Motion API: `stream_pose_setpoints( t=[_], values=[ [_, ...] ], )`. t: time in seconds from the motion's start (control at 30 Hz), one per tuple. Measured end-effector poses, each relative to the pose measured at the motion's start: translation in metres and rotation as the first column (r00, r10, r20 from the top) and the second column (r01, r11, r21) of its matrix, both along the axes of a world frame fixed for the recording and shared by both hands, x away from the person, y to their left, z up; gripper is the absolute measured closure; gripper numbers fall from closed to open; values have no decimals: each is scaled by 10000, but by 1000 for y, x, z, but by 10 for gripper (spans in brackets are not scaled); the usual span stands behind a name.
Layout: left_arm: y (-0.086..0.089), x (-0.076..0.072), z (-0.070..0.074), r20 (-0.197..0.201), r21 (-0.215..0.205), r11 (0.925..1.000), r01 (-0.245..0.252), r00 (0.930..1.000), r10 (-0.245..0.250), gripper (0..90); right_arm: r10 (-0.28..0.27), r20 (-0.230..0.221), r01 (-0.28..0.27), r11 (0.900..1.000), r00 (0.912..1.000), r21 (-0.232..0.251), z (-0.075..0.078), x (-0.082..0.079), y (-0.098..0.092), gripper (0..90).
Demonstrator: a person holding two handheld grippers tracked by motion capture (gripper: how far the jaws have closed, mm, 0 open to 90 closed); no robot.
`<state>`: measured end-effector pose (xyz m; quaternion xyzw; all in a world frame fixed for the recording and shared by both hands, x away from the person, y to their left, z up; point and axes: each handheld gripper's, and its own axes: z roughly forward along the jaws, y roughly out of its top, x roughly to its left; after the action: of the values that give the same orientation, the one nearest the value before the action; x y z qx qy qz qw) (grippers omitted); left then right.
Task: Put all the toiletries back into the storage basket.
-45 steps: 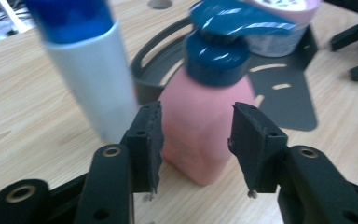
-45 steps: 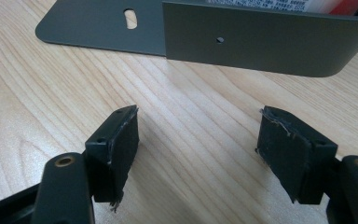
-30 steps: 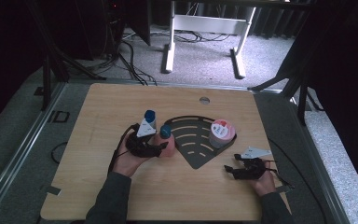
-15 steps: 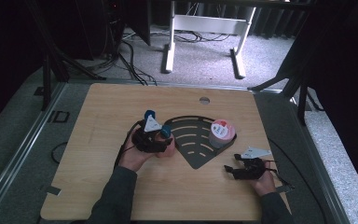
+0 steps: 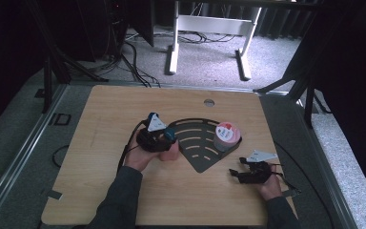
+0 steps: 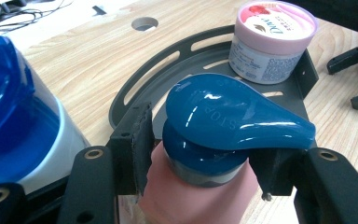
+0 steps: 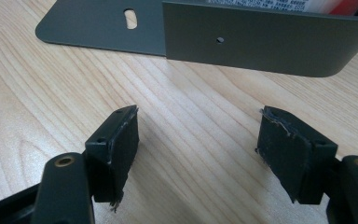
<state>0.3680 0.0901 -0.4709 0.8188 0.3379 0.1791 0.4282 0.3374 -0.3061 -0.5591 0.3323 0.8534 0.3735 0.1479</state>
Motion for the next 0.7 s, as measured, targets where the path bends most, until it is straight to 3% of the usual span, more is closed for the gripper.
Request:
stream_pose_setpoints(
  t=[0.23, 0.7],
  values=[
    [1, 2, 0, -3, -110, 9996, 241, 9997, -241, 509, -3, -5, 3, 10000, 10000, 2, 0, 0, 0, 288],
    [-1, 0, 2, 90, 19, 10000, 94, 9999, -94, 524, -3, -11, 3, 10000, 10000, 10, 0, 0, 0, 288]
  ],
)
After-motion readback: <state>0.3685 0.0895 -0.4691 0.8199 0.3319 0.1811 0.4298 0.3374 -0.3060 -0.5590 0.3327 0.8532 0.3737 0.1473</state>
